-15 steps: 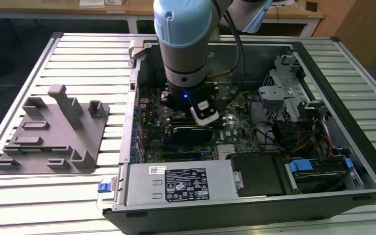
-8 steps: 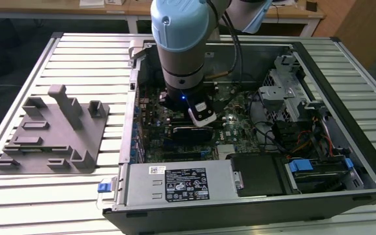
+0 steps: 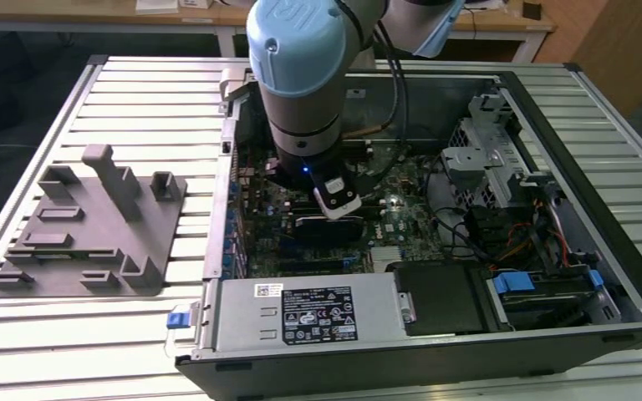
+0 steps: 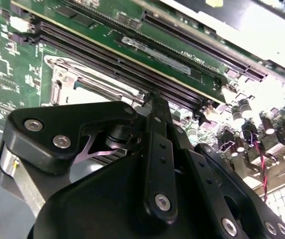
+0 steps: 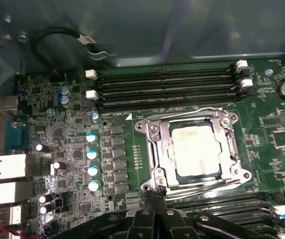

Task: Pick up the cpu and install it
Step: 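Install the second cpu locking lever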

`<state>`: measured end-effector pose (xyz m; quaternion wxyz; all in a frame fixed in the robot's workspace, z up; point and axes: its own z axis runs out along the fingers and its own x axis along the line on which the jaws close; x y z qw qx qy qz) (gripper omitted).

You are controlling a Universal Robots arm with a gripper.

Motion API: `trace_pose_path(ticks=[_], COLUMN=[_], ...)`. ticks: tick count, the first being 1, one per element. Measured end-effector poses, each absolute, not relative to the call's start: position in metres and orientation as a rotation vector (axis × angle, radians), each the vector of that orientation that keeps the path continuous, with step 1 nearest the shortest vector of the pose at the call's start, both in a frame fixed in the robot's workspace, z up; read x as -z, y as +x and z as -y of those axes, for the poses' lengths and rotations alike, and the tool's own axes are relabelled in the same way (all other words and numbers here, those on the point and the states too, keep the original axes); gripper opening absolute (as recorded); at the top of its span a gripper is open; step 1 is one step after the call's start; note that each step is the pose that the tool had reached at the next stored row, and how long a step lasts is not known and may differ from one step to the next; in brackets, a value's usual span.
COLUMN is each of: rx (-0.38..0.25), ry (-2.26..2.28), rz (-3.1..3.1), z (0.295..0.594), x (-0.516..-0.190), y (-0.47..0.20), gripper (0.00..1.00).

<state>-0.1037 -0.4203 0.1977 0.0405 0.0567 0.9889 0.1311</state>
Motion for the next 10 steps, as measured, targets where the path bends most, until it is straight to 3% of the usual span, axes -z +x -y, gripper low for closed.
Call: trace_pose_path(ticks=[10], rx=[-0.453], ry=[0.174], rz=[-3.024], z=[0.4203], x=[-0.1918], y=[-0.1046], gripper=[0.11])
